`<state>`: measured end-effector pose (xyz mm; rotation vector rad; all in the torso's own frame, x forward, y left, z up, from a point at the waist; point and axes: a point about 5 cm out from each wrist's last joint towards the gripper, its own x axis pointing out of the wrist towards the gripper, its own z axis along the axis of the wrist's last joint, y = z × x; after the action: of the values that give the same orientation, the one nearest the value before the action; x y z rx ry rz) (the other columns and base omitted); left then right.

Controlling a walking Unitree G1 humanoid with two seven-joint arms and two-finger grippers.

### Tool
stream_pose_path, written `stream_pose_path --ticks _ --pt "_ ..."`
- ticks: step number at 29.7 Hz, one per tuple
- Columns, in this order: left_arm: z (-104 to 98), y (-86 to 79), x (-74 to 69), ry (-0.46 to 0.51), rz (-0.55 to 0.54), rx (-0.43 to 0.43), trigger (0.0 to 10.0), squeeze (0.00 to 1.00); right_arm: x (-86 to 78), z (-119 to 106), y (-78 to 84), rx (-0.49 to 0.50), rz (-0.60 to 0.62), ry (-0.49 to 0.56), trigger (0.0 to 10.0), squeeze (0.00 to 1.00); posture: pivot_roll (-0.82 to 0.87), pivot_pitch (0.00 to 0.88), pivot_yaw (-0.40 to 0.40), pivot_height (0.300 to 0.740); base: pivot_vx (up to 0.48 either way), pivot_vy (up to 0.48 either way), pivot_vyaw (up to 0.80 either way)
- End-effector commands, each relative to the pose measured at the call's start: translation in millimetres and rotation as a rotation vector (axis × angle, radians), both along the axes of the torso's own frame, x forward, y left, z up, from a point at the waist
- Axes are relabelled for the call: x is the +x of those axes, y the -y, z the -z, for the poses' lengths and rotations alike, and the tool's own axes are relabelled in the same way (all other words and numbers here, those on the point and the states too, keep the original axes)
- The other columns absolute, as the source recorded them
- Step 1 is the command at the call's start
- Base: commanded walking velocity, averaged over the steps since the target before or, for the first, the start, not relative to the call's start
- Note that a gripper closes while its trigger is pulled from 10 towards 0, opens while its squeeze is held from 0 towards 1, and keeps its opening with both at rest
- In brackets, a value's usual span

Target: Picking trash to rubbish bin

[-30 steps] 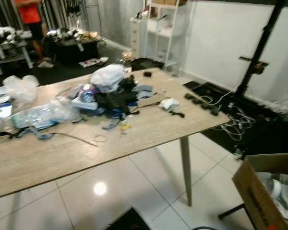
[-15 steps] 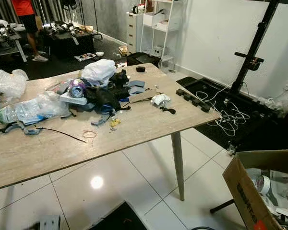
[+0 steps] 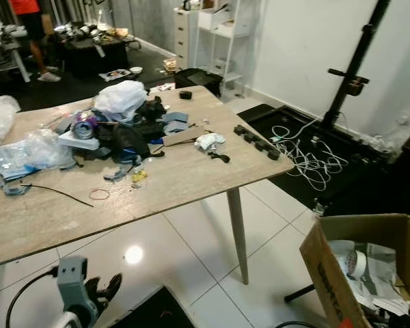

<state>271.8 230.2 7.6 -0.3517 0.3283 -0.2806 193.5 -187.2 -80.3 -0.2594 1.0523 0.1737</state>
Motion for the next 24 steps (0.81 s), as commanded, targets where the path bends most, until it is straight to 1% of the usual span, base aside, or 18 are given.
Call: stream_pose_path --ticks 1,2,3,4,5,6,7,8,10,11,13,14,15,17,18,20,22,24 --pt "-6.2 -8.1 -5.7 0.033 0.131 -0.034 10.0 0.0 -11.7 5.7 -0.1 0.011 -0.004 -0.038 10.0 0.0 -0.05 0.14 -0.007 0.74 0.0 0.0 0.0" --pt "-12.5 -7.2 -5.8 0.072 0.213 -0.06 10.0 0.0 -16.4 7.1 4.5 0.006 -0.003 -0.044 10.0 0.0 -0.05 0.14 -0.007 0.74 0.0 0.0 0.0" --pt "-12.5 -7.2 -5.8 0.072 0.213 -0.06 10.0 0.0 -16.4 7.1 4.5 0.006 -0.003 -0.044 10.0 0.0 -0.05 0.14 -0.007 0.74 0.0 0.0 0.0" --pt "-19.1 -6.2 -6.6 0.11 0.292 -0.086 10.0 0.0 -20.7 8.4 8.5 0.003 -0.001 -0.05 10.0 0.0 -0.05 0.142 -0.006 0.74 0.0 0.0 0.0" --pt "-36.7 -2.0 -10.7 0.215 0.45 -0.16 10.0 0.0 -25.2 9.7 12.1 -0.001 -0.002 -0.056 10.0 0.0 -0.05 0.142 -0.006 0.74 0.0 0.0 0.0" --pt "-36.7 -2.0 -10.7 0.215 0.45 -0.16 10.0 0.0 -25.2 9.7 12.1 -0.001 -0.002 -0.056 10.0 0.0 -0.05 0.142 -0.006 0.74 0.0 0.0 0.0" --pt "-48.2 1.7 -15.2 0.274 0.537 -0.214 10.0 0.0 -26.1 10.0 12.6 -0.001 -0.004 -0.057 10.0 0.0 -0.05 0.142 -0.006 0.74 0.0 0.0 0.0" --pt "-48.2 1.7 -15.2 0.274 0.537 -0.214 10.0 0.0 -26.1 10.0 12.6 -0.001 -0.004 -0.057 10.0 0.0 -0.05 0.142 -0.006 0.74 0.0 0.0 0.0" --pt "-77.1 11.2 -22.6 0.41 0.682 -0.294 10.0 0.0 -28.5 10.8 13.3 -0.001 -0.006 -0.061 10.0 0.0 -0.05 0.146 -0.003 0.74 0.0 0.0 0.0" --pt "-77.1 11.2 -22.6 0.41 0.682 -0.294 10.0 0.0 -28.5 10.8 13.3 -0.001 -0.006 -0.061 10.0 0.0 -0.05 0.146 -0.003 0.74 0.0 0.0 0.0" --pt "-106.7 19.2 -21.6 0.541 0.73 -0.336 10.0 0.0 -31.1 11.8 13.8 -0.002 -0.01 -0.067 10.0 0.0 -0.04 0.145 -0.003 0.74 0.0 0.0 0.0" --pt "-118.5 21.1 -18.0 0.596 0.718 -0.354 10.0 0.0 -31.9 12.1 13.9 -0.002 -0.012 -0.069 10.0 0.0 -0.04 0.144 -0.002 0.74 0.0 0.0 0.0" --pt "-118.5 21.1 -18.0 0.596 0.718 -0.354 10.0 0.0 -31.9 12.1 13.9 -0.002 -0.012 -0.069 10.0 0.0 -0.04 0.144 -0.002 0.74 0.0 0.0 0.0" --pt "-144.8 24.1 -8.4 0.719 0.663 -0.416 10.0 0.0 -32.3 12.1 14.5 -0.004 -0.014 -0.071 10.0 0.0 -0.05 0.143 -0.001 0.74 0.0 0.0 0.0" --pt "-144.8 24.1 -8.4 0.719 0.663 -0.416 10.0 0.0 -32.3 12.1 14.5 -0.004 -0.014 -0.071 10.0 0.0 -0.05 0.143 -0.001 0.74 0.0 0.0 0.0" --pt "-164.5 25.8 1.8 0.792 0.59 -0.459 10.0 0.0 -30.9 11.3 16.1 -0.008 -0.014 -0.069 10.0 0.0 -0.04 0.141 -0.003 0.74 0.0 0.0 0.0" --pt "-170.6 26.2 6.3 0.811 0.552 -0.455 10.0 0.0 -29.7 10.7 16.7 -0.01 -0.015 -0.067 10.0 0.0 -0.04 0.14 -0.004 0.74 0.0 0.0 0.0" --pt "-178.5 24.6 21.2 0.82 0.41 -0.395 10.0 0.0 -26.1 9.5 15.7 -0.014 -0.017 -0.062 10.0 0.0 -0.04 0.138 -0.004 0.74 0.0 0.0 0.0"
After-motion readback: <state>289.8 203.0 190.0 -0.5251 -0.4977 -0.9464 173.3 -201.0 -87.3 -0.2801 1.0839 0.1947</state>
